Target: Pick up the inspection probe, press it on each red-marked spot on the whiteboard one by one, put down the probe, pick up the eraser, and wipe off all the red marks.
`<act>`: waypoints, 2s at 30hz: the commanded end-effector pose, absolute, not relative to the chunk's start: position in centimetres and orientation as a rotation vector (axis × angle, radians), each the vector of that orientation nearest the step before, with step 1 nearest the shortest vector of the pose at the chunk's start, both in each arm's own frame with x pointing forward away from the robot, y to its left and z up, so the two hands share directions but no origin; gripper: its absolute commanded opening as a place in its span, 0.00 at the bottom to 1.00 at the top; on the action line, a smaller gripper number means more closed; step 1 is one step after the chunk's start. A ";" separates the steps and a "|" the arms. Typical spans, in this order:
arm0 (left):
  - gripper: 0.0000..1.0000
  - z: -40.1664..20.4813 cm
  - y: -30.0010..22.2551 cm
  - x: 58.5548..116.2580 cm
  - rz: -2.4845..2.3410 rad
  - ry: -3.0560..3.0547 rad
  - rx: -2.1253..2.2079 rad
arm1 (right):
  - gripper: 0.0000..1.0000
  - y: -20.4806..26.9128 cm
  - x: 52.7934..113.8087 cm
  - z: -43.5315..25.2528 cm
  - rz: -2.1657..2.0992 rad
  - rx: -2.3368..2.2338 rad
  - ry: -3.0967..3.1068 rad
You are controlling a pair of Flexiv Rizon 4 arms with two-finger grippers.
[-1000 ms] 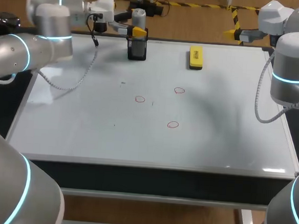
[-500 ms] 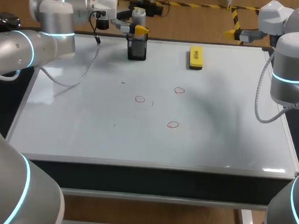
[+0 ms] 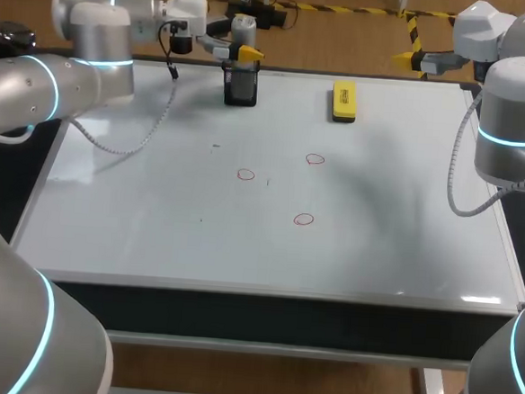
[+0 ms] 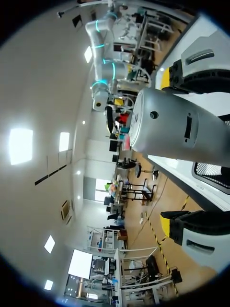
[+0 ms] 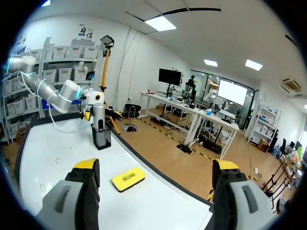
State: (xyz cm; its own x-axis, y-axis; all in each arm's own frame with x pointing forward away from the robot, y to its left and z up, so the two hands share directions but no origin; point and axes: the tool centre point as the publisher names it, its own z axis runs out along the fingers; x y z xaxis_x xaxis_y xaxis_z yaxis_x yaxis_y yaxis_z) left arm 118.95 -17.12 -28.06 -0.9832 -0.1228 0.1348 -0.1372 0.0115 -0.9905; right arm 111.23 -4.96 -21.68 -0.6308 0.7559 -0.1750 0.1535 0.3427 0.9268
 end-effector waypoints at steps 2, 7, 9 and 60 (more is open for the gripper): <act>0.78 -27.6 -17.0 118.1 2.180 -2.242 0.293 | 1.00 -5.0 111.3 -21.7 1.292 0.792 2.009; 0.00 -27.7 -16.8 117.8 2.171 -2.246 0.255 | 1.00 -5.0 111.3 -21.7 1.292 0.792 2.009; 0.00 -27.8 -16.7 117.6 2.167 -2.250 0.250 | 1.00 -5.0 111.3 -21.7 1.292 0.792 2.009; 0.00 -14.4 -12.9 113.6 2.249 -2.281 0.157 | 1.00 -5.0 111.3 -21.7 1.292 0.792 2.009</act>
State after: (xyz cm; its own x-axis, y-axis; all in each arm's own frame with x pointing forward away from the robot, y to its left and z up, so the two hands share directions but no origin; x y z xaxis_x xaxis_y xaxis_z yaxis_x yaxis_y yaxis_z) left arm 115.03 -14.24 -15.05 -0.9988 -0.0395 0.0275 -0.0278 0.0064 -0.9996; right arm 111.24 -4.97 -21.67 -0.6307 0.7560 -0.1751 0.1535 0.3427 0.9268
